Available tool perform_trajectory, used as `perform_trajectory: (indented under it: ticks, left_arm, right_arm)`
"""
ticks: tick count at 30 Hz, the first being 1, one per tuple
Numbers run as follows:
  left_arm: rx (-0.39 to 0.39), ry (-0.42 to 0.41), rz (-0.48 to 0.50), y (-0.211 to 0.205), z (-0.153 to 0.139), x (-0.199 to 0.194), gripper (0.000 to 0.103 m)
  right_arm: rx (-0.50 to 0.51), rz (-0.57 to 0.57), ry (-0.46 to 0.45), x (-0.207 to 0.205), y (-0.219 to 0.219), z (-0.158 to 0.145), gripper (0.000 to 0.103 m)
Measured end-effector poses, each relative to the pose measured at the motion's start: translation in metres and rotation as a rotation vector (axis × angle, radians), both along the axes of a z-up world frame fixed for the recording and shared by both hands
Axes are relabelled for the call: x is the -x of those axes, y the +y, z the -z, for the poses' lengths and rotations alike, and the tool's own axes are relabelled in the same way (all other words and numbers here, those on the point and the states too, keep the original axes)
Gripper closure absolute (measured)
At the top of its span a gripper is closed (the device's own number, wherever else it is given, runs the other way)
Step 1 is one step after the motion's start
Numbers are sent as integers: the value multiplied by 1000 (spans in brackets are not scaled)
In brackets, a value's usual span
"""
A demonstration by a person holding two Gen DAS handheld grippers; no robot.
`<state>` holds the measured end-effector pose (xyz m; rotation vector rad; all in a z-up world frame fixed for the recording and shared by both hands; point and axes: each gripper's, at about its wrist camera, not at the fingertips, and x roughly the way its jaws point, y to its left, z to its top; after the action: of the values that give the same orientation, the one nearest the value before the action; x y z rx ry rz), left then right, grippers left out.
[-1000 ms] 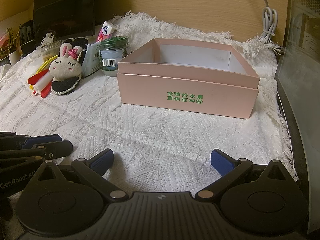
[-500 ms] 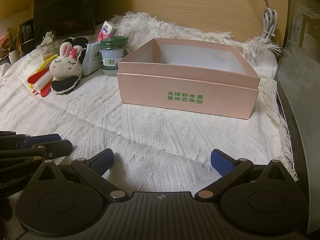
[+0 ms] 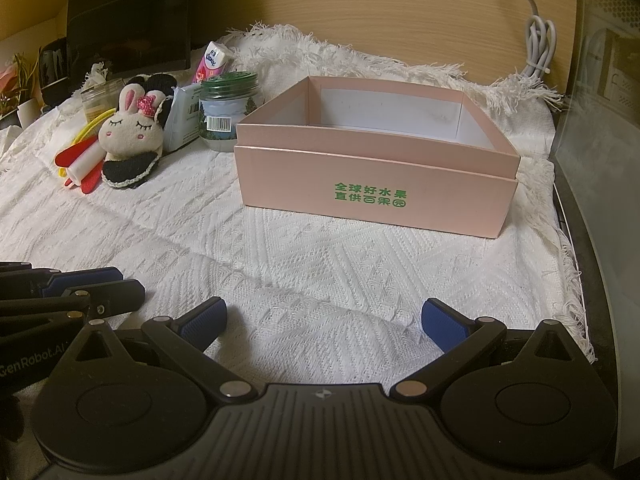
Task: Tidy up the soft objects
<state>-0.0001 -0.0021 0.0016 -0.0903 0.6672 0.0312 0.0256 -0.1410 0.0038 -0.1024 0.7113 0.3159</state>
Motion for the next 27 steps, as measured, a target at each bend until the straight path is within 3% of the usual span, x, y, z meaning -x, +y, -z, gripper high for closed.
perform_trajectory:
  ticks: [20, 24, 27]
  left_arm:
    - [15, -5, -2, 3, 1, -2, 84]
    - [73, 22, 6, 17, -8, -7, 84]
    - [112, -10, -17, 42, -24, -7, 84]
  right_arm:
    - [-5, 0, 1, 0, 1, 1, 0]
    - [0, -17, 18, -1, -2, 0, 0]
    - [10, -11, 100, -9, 0, -6, 0]
